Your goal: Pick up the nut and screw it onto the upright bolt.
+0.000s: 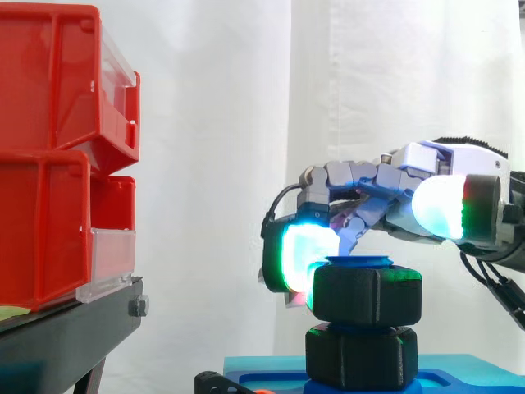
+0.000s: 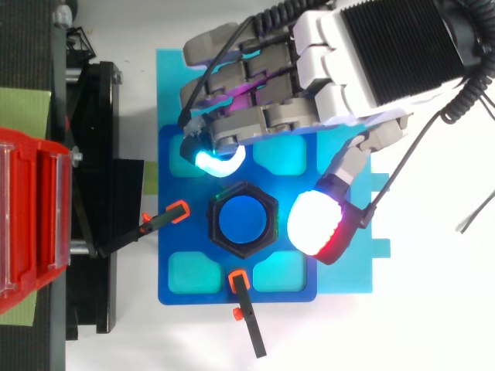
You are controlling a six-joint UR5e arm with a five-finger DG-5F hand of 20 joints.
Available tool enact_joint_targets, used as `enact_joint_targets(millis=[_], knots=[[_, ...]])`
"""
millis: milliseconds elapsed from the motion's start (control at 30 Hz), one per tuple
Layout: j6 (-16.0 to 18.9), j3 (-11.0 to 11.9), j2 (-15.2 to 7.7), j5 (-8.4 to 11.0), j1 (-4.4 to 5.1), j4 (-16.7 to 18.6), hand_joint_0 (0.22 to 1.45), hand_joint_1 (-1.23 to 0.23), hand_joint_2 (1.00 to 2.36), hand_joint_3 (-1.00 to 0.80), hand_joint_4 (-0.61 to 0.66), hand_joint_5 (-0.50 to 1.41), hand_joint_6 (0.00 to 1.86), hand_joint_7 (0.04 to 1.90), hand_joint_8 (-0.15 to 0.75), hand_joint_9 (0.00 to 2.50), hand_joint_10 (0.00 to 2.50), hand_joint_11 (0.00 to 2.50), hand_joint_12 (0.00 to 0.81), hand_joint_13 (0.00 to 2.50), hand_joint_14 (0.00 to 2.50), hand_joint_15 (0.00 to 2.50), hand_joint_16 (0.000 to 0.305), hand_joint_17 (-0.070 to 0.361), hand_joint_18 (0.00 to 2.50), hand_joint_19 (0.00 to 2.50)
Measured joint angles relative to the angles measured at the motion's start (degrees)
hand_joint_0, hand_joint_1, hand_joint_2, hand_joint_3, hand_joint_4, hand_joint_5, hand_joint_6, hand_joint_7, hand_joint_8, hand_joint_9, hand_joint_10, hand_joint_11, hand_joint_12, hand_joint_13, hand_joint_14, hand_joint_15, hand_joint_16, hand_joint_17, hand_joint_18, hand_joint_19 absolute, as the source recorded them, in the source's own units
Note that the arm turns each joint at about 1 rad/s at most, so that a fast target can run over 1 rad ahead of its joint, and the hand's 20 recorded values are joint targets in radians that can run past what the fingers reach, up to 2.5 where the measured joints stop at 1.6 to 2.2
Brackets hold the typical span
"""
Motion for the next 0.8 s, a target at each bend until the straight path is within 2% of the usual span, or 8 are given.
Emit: enact_joint_targets(millis=[133, 233, 467, 700, 800], knots=[[0.5, 1.1, 0.0, -0.40, 0.22, 0.0, 0.50, -0.06, 1.00, -0.50, 0.22, -0.09, 0.50, 0.83, 0.239, 0.83, 0.00, 0.00, 0.228, 0.67, 0.00, 0.00, 0.028, 0.063, 0.44, 0.08], [0.6, 1.7, 0.0, -0.47, 0.60, 0.0, 0.50, -0.05, 1.00, -0.50, 0.20, -0.09, 0.50, 0.74, 0.223, 0.80, 0.00, 0.00, 0.227, 0.63, 0.00, 0.00, 0.028, 0.064, 0.39, 0.06], [0.7, 2.0, 0.0, -0.03, 2.05, 0.0, 0.49, -0.05, 1.00, -0.50, 0.21, -0.09, 0.50, 0.70, 0.214, 0.77, 0.00, 0.00, 0.221, 0.58, 0.00, 0.00, 0.028, 0.064, 0.33, 0.02], [0.6, 2.0, 0.0, 1.60, 3.64, -0.9, 0.49, -0.05, 1.00, -0.50, 0.21, -0.09, 0.50, 0.72, 0.214, 0.74, 0.00, 0.00, 0.235, 0.55, 0.00, 0.00, 0.028, 0.063, 0.28, 0.02], [0.6, 2.0, 0.0, 2.14, 4.05, -1.2, 0.49, -0.05, 1.00, -0.50, 0.21, -0.08, 0.50, 0.73, 0.215, 0.74, 0.00, 0.00, 0.236, 0.55, 0.00, 0.00, 0.028, 0.063, 0.28, 0.02]])
